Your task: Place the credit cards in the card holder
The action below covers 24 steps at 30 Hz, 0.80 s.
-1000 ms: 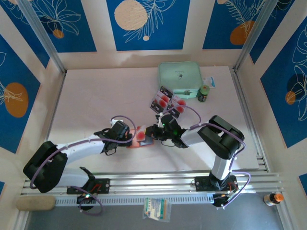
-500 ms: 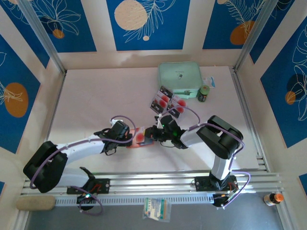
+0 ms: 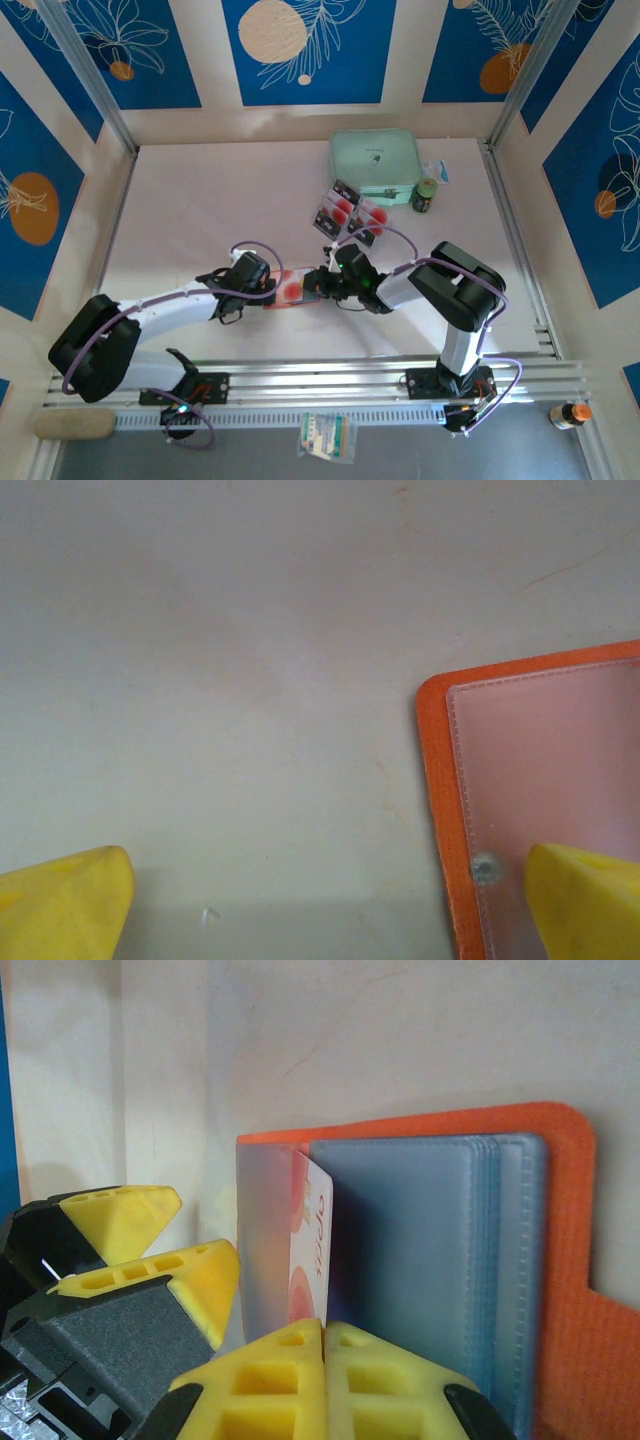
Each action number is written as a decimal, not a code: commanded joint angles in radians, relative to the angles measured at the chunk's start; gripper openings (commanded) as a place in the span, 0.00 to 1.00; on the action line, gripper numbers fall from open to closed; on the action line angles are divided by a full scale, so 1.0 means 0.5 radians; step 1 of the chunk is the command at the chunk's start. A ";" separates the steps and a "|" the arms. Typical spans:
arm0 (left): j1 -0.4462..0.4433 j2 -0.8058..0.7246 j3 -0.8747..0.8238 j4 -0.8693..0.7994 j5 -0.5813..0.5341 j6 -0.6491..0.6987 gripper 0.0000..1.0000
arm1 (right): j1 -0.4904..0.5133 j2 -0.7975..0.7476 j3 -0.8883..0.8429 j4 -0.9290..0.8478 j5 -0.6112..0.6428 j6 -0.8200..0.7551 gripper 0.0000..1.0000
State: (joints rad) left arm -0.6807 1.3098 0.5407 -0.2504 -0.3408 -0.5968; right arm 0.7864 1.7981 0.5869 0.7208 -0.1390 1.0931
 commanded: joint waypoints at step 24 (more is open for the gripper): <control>0.022 0.002 -0.011 0.016 0.008 -0.024 1.00 | 0.035 0.100 0.180 -0.415 -0.108 0.007 0.00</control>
State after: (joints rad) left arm -0.6807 1.3102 0.5407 -0.2466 -0.3408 -0.5968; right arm 0.7921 1.8187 0.6651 0.5812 -0.1711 1.0931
